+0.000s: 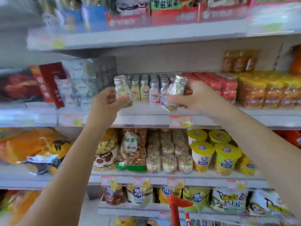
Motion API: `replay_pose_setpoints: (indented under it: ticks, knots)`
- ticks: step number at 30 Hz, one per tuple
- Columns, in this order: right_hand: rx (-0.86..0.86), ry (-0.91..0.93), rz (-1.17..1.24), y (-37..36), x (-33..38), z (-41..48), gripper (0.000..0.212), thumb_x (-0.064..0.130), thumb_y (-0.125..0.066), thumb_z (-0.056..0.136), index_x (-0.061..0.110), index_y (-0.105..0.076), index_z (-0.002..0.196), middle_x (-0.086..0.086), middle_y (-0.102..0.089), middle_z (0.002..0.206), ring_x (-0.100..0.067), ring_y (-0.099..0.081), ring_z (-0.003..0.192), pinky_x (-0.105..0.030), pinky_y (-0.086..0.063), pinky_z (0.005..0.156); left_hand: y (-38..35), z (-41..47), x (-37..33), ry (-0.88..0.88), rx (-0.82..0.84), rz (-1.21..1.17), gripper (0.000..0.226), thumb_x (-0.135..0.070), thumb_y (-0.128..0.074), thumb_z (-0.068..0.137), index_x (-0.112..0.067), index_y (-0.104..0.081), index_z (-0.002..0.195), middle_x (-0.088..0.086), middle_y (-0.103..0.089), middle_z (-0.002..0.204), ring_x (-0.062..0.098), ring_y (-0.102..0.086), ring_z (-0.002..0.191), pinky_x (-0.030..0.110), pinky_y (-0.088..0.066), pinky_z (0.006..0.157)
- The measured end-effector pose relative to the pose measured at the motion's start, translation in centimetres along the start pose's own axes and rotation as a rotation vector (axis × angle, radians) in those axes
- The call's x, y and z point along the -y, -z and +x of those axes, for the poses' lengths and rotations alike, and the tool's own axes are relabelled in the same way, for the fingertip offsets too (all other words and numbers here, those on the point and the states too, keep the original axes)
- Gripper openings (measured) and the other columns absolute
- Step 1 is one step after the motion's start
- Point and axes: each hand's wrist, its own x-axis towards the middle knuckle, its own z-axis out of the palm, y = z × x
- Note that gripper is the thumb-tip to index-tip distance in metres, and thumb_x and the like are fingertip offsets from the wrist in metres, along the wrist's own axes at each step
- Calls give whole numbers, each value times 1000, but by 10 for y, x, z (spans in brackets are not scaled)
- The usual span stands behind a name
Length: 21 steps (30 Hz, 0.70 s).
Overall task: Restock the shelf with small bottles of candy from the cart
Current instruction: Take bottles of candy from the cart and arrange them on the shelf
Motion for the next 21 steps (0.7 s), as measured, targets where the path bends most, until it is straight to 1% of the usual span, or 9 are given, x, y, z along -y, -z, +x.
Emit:
replay_pose_setpoints:
  ticks: [3, 4, 6, 9, 11, 13, 16, 18, 21]
  knots:
    - [-24, 111, -321, -21, 18, 60, 37, 22, -83, 68, 21, -52, 88, 12, -55, 76, -5, -49, 65, -24, -40, 61, 14, 48, 9, -5, -70, 290, 29, -30, -64, 87, -4, -54, 80, 5, -48, 68, 21, -46, 65, 32, -34, 59]
    - [-5, 140, -387, -30, 20, 74, 37, 23, -83, 66, 19, -52, 87, 11, -49, 73, -9, -45, 66, -26, -36, 59, 14, 56, 15, 16, -59, 375, 32, -27, -65, 87, -5, -49, 71, 4, -43, 63, 20, -42, 60, 32, -29, 54]
    - [49, 190, -484, -54, 24, 108, 34, 24, -81, 70, 12, -61, 94, 8, -49, 75, -11, -43, 69, -22, -31, 52, 16, 76, 32, 50, -19, 490, 36, -23, -67, 85, -9, -43, 61, 2, -39, 57, 17, -38, 54, 30, -25, 48]
    - [158, 247, -696, -93, 27, 155, 33, 25, -79, 72, 11, -68, 100, 0, -57, 87, -12, -47, 76, -26, -32, 55, 16, 97, 56, 83, 30, 523, 26, -23, -68, 83, -3, -55, 75, 4, -46, 62, 24, -47, 64, 28, -31, 49]
    - [237, 261, -858, -113, 28, 182, 33, 22, -80, 70, 3, -70, 96, -6, -58, 80, -16, -51, 72, -23, -34, 58, 14, 104, 64, 116, 28, 529, 25, -24, -66, 86, -4, -53, 81, 4, -48, 66, 24, -48, 67, 29, -32, 50]
    - [302, 218, -1000, -126, 26, 204, 28, 15, -77, 75, 1, -70, 98, -8, -60, 78, -21, -54, 68, -24, -39, 56, 10, 109, 70, 129, 7, 576, 23, -24, -63, 89, -5, -52, 91, 6, -52, 76, 25, -49, 73, 30, -34, 56]
    - [360, 180, -1057, -136, 19, 225, 26, 8, -69, 83, 0, -65, 108, -9, -60, 83, -18, -46, 62, -25, -35, 49, 5, 115, 75, 127, 8, 611, 26, -22, -57, 93, -5, -52, 113, 15, -61, 99, 34, -57, 92, 32, -41, 69]
    - [392, 186, -1063, -138, 17, 232, 34, 15, -73, 82, 1, -65, 111, -13, -67, 102, -21, -54, 72, -26, -40, 55, 2, 118, 76, 125, 24, 641, 30, -18, -54, 94, -5, -49, 121, 18, -61, 112, 37, -56, 105, 36, -45, 79]
    - [418, 181, -1068, -139, 21, 239, 45, 23, -80, 75, 3, -65, 112, -11, -68, 107, -24, -62, 85, -28, -49, 69, -2, 122, 72, 143, 8, 709, 30, -10, -50, 94, -4, -47, 124, 19, -59, 118, 36, -54, 111, 37, -45, 84]
